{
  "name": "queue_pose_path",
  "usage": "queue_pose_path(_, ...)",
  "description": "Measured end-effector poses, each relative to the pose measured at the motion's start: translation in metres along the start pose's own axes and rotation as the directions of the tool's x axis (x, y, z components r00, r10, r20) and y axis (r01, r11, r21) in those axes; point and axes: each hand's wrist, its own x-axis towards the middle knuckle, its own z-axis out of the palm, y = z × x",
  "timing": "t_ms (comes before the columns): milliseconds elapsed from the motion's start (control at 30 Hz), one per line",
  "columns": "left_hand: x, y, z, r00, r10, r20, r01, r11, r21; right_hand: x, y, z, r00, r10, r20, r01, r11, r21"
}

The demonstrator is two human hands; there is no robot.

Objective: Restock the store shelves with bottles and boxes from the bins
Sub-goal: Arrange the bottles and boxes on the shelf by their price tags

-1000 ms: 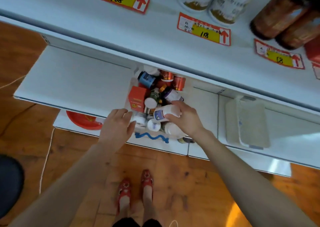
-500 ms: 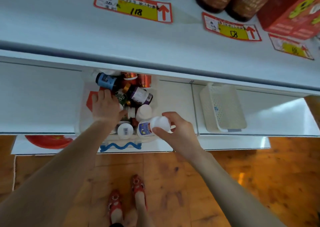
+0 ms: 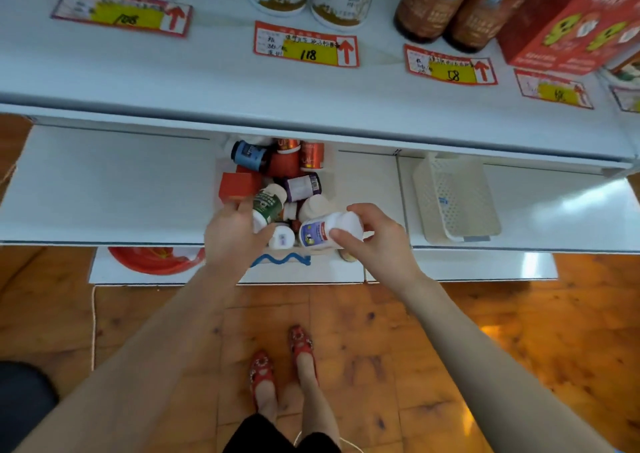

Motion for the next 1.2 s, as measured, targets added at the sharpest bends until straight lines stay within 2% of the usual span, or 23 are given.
queue_pose_path(67,-0.020,0.004,-0.015,1.000,-0.017,-0.005,0.016,0.988,-0.157,-0.009,-0.011,-0.009,1.000,-0.018,0.005,0.018,1.000,-0.004)
queue_pose_path(133,-0.041,0.012,-0.031,0.999,0.016,-0.037,-0.026,0.950,-0.313,-0.018,-0.021,-0.021,1.000,-0.021,0.019,0.021,1.000,-0.011)
queue_pose_path(233,-0.069,0.028,-0.057,0.999,-0.024,-0.029,0.005,0.854,-0.520,-0.033,-0.033,-0.043,0.998,0.002,0.057,-0.002,1.000,-0.007)
queue_pose_path(367,-0.097,0.055,-0.088,0.998,-0.057,0.022,0.056,0.707,-0.705,-0.056,-0.042,-0.082,0.996,0.027,0.085,-0.032,0.998,0.053)
queue_pose_path(433,-0.107,0.070,-0.102,0.998,-0.058,0.035,0.065,0.667,-0.742,-0.066,-0.042,-0.105,0.997,0.022,0.068,-0.025,0.999,0.043)
queue_pose_path(600,-0.118,0.124,-0.131,0.998,0.070,0.000,-0.041,0.578,-0.815,-0.090,-0.038,-0.162,0.999,0.023,-0.026,-0.021,0.997,0.070)
queue_pose_path(833,-0.127,0.220,-0.145,0.964,0.264,-0.029,-0.129,0.371,-0.920,-0.125,-0.021,-0.251,0.983,0.027,-0.184,-0.007,0.994,0.112)
queue_pose_path(1000,-0.138,0.298,-0.140,0.955,0.295,-0.017,-0.079,0.200,-0.977,-0.148,0.009,-0.326,0.944,0.023,-0.329,0.011,0.995,0.102)
queue_pose_path(1200,-0.156,0.394,-0.123,0.939,0.338,-0.062,-0.094,0.080,-0.992,-0.172,0.055,-0.411,0.885,-0.010,-0.466,0.059,0.994,0.091)
